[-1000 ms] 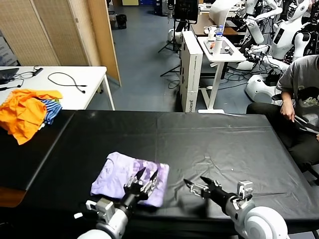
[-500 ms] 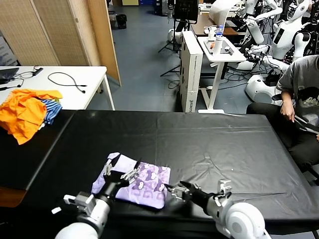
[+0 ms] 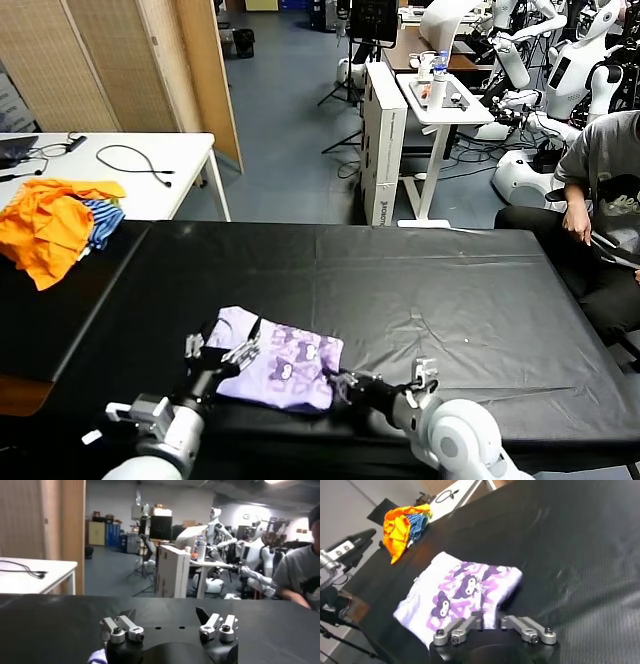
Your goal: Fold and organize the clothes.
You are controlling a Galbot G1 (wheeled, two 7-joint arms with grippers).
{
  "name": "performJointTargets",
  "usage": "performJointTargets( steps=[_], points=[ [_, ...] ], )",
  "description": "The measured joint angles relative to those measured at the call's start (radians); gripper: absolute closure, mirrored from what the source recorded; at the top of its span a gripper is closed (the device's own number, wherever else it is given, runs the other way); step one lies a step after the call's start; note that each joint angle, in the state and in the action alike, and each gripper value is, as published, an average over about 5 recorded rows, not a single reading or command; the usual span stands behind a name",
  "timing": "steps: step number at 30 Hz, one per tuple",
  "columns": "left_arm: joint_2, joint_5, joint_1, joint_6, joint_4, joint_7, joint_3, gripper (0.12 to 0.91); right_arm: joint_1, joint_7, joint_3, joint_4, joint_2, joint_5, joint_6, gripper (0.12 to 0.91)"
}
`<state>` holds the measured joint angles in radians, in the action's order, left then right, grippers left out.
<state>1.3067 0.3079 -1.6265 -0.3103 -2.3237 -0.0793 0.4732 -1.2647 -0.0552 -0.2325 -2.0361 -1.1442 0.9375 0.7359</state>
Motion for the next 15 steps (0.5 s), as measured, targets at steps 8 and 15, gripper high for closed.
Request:
performJointTargets(
  steps=[8,15],
  points=[
    [0.032,-0.018,-0.015,0.007,0.005,-0.002,0.022,0.123,0.1,0.011,-0.022,0.054,0.075,-0.016,0.001,0.865],
    [0.05,-0.024,-0.018,0.01,0.012,-0.003,0.025,0.123,0.175,-0.013,-0.027,0.089,0.139,-0.013,0.001,0.836]
  ],
)
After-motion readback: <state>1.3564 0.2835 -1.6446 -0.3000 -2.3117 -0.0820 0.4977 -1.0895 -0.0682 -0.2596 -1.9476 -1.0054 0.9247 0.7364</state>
